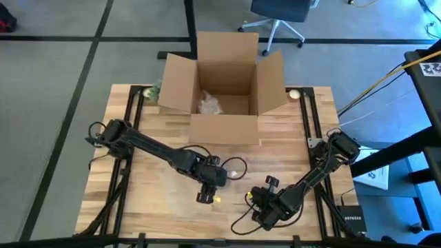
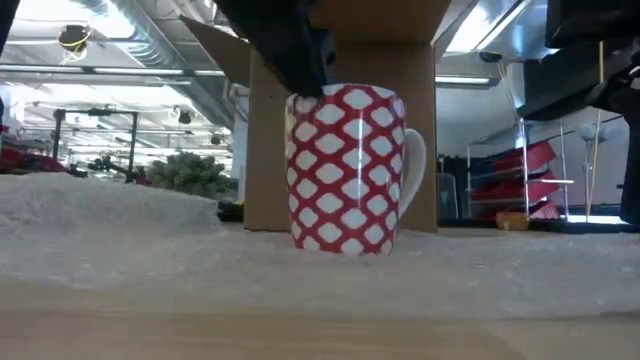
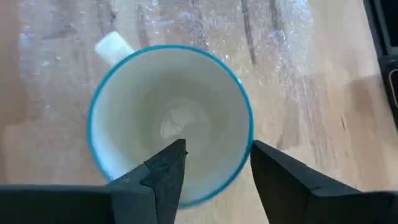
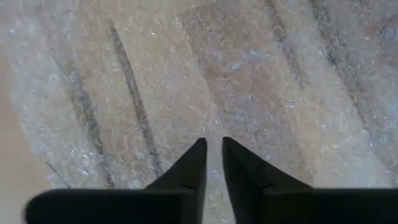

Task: Wrap mug
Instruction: Wrap the red mug with the bubble wrap

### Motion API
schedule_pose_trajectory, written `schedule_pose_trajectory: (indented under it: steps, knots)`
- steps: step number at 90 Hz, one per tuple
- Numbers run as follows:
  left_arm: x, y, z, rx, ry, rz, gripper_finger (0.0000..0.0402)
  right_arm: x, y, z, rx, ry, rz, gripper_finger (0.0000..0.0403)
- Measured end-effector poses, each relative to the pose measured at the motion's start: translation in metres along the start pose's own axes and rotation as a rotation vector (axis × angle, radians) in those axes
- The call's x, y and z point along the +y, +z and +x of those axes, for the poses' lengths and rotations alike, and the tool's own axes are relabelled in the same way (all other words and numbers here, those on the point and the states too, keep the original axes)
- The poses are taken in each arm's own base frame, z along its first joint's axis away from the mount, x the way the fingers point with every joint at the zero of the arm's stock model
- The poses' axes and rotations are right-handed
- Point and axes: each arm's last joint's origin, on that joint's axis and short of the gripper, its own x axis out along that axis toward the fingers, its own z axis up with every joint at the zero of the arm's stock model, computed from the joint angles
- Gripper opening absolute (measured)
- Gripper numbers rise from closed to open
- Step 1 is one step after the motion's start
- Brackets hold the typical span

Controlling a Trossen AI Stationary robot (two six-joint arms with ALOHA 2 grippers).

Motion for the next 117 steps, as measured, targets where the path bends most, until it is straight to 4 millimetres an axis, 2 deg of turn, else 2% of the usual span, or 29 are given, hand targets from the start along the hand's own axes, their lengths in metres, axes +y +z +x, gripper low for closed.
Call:
schedule_pose_trajectory:
  steps: [12,22,31,41,59,71,87,98,117]
  knots:
    - [0.001,-0.006,-0.022,0.022,0.055,-0.034,0.0164,-0.009,-0.001,-0.012,0.069,-0.005,-0.003,0.0142]
    - [0.000,-0.012,-0.047,0.014,0.145,-0.041,0.0164,-0.022,-0.001,-0.030,0.073,-0.050,0.012,0.0179]
    - [-0.002,-0.021,-0.066,0.011,0.171,-0.055,0.0164,-0.038,-0.006,-0.044,0.045,-0.102,0.091,0.0195]
    - [-0.003,-0.041,-0.074,0.021,0.174,-0.086,0.0164,-0.060,-0.028,-0.041,0.013,-0.101,0.263,0.0197]
    - [-0.004,-0.078,-0.062,-0.040,0.166,-0.149,0.0164,-0.085,-0.074,-0.021,-0.014,0.070,0.629,0.0198]
    - [-0.007,-0.097,-0.047,-0.057,0.148,-0.179,0.0164,-0.091,-0.092,-0.008,0.044,0.092,0.736,0.0198]
    - [-0.011,-0.113,-0.026,-0.086,0.126,-0.188,0.0164,-0.093,-0.095,-0.005,0.044,0.099,0.777,0.0198]
    - [-0.011,-0.116,-0.019,-0.129,0.112,-0.196,0.0164,-0.089,-0.091,-0.004,-0.031,0.164,0.785,0.0193]
    - [-0.009,-0.118,-0.008,-0.224,0.085,-0.223,0.0164,-0.075,-0.088,0.003,-0.095,0.267,0.785,0.0134]
